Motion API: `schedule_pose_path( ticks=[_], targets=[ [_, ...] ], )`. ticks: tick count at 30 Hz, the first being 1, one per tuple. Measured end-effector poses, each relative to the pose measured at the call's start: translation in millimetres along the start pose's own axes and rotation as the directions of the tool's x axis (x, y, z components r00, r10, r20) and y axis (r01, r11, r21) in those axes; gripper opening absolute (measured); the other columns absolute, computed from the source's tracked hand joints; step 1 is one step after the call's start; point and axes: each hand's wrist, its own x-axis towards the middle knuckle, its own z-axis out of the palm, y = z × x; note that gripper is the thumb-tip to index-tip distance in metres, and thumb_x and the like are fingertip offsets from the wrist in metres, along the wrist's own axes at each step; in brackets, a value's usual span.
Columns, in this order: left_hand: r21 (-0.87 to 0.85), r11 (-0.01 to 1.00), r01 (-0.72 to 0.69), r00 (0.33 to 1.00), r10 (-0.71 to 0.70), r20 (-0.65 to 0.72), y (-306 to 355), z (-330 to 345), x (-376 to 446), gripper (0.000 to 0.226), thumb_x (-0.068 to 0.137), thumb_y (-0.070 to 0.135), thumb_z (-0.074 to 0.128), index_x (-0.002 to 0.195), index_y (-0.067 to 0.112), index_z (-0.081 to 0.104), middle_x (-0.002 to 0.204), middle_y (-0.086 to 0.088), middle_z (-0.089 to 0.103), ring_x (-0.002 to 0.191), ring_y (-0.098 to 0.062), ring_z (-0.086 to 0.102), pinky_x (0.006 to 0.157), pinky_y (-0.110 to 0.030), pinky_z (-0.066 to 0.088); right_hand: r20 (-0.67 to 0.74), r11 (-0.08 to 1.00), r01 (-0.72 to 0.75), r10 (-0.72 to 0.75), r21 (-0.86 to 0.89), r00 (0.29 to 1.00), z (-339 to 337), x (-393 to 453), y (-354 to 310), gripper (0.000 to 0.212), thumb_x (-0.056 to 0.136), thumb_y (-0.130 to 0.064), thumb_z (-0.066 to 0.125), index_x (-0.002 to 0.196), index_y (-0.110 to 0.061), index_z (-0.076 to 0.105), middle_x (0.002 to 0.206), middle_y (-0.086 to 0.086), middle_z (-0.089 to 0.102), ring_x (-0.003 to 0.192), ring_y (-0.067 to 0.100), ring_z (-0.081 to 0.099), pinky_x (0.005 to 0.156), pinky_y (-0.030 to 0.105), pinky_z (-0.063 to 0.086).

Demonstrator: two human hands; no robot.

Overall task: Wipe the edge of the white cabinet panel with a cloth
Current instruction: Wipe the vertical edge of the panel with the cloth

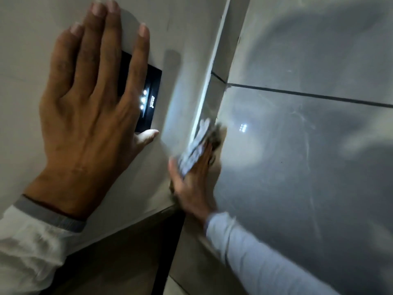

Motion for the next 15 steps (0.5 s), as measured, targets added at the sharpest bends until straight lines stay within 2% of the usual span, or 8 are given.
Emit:
schedule_pose_path(
  ticks=[2, 3, 6, 8, 10, 12, 15],
  targets=[
    [0.07, 0.997, -0.015, 1.0, 0.016, -0.009, 0, -2, 0, 0.135, 0.071, 0.048, 0.088, 0.169, 0.009, 0.004, 0.173, -0.029, 0.007, 0.162, -0.044, 0.007, 0.132, -0.05, 0.0, 0.129, 0.992, -0.092, 0.081, 0.087, 0.988, 8, -45, 6, 0.102, 0.094, -0.05, 0.059, 0.165, -0.013, -0.004, 0.177, 0.006, -0.001, 0.165, 0.021, 0.002, 0.135, 0.049, 0.007],
    [0.099, 0.995, -0.015, 1.0, 0.017, -0.02, 0, -2, -1, 0.135, 0.071, 0.049, 0.087, 0.169, 0.009, 0.004, 0.174, -0.029, 0.007, 0.162, -0.043, 0.007, 0.132, -0.047, -0.003, 0.13, 0.992, -0.094, 0.082, 0.09, 0.988, 5, -38, 7, 0.102, 0.093, -0.056, 0.054, 0.165, -0.014, -0.005, 0.177, 0.004, -0.003, 0.165, 0.019, 0.0, 0.135, 0.047, 0.004],
    [0.135, 0.991, -0.016, 1.0, 0.019, -0.024, 2, -4, -1, 0.133, 0.072, 0.047, 0.088, 0.169, 0.009, 0.006, 0.174, -0.027, 0.006, 0.163, -0.041, 0.006, 0.132, -0.047, 0.0, 0.003, 0.999, -0.053, 0.053, 0.002, 0.999, -14, 36, -16, 0.106, 0.089, -0.068, 0.043, 0.165, -0.01, -0.003, 0.177, 0.008, -0.006, 0.165, 0.018, -0.005, 0.135, 0.037, -0.005],
    [0.149, 0.989, 0.001, 1.0, 0.003, -0.027, 2, -6, -1, 0.131, 0.073, 0.046, 0.088, 0.169, 0.009, 0.007, 0.175, -0.027, 0.006, 0.163, -0.041, 0.006, 0.133, -0.048, 0.002, -0.119, 0.996, -0.038, 0.047, 0.076, 0.992, -30, 97, -43, 0.105, 0.092, -0.061, 0.051, 0.164, -0.003, 0.002, 0.176, 0.016, 0.0, 0.164, 0.022, 0.002, 0.135, 0.04, -0.001],
    [0.154, 0.988, -0.007, 1.0, 0.008, -0.008, 3, -6, -1, 0.13, 0.074, 0.047, 0.087, 0.169, 0.008, 0.008, 0.175, -0.027, 0.005, 0.163, -0.041, 0.005, 0.132, -0.047, 0.0, -0.187, 0.995, -0.016, 0.034, 0.096, 0.982, -49, 159, -66, 0.101, 0.097, -0.05, 0.057, 0.163, 0.001, 0.001, 0.175, 0.019, -0.001, 0.164, 0.025, 0.001, 0.135, 0.045, 0.002],
    [0.166, 0.986, -0.023, 1.0, 0.023, 0.001, 3, -7, -1, 0.126, 0.076, 0.048, 0.085, 0.169, 0.007, 0.01, 0.175, -0.027, 0.006, 0.162, -0.042, 0.006, 0.132, -0.047, -0.001, -0.16, 0.992, -0.033, 0.052, 0.118, 0.986, -62, 199, -77, 0.103, 0.096, -0.056, 0.053, 0.163, -0.001, -0.003, 0.176, 0.016, -0.004, 0.165, 0.023, -0.003, 0.135, 0.043, -0.003],
    [0.21, 0.977, -0.03, 0.999, 0.034, -0.012, 3, -8, -2, 0.125, 0.077, 0.049, 0.085, 0.168, 0.004, 0.012, 0.174, -0.028, 0.008, 0.162, -0.042, 0.008, 0.133, -0.049, 0.003, -0.131, 0.987, -0.051, 0.071, 0.151, 0.989, -55, 193, -71, 0.107, 0.089, -0.063, 0.048, 0.163, -0.003, -0.002, 0.176, 0.014, -0.004, 0.164, 0.022, -0.003, 0.135, 0.043, -0.002]
  ],
)
